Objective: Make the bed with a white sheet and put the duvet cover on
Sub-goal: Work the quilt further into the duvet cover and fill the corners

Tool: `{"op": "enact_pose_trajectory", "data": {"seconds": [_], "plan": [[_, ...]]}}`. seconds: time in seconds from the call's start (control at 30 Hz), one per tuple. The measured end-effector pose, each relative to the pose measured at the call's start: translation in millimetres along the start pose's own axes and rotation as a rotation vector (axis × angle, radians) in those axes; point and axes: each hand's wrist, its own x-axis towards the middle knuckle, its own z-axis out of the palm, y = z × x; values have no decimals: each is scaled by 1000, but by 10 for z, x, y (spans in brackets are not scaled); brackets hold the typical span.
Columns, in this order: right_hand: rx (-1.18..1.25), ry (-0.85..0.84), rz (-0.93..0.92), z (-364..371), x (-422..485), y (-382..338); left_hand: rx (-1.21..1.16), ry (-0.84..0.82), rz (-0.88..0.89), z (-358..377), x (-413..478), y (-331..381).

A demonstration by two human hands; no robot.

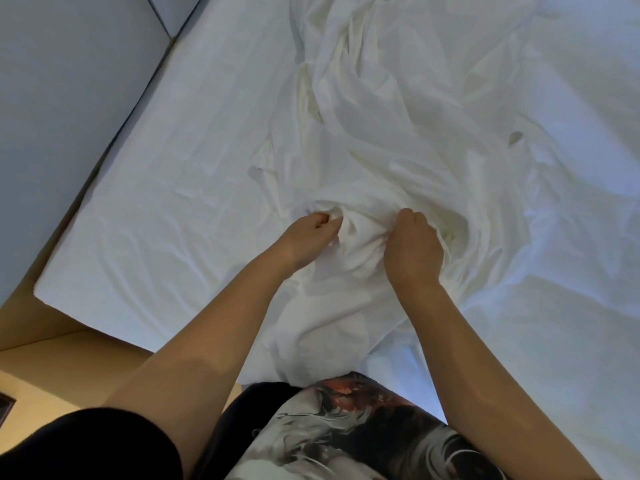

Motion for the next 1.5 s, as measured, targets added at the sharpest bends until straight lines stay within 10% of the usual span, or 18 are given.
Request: {"op": "enact_pose_trajectory", "data": {"seconds": [0.4,0.63,0.83,1.2,1.5], "plan": [[-38,-47,-201,10,-47,2,-79,542,-24,113,-77,-559],[-110,-47,-207,33,-27,-30,25,535,111,90,-45,-326],[-111,-60,-182,1,-6,-25,-217,79,113,51,-80,-74],[-148,-182,-157,40,-73,-33,821,527,111,307,113,28],[-111,-224,-136,70,-65,-68,375,259,28,340,233,-65]]}}
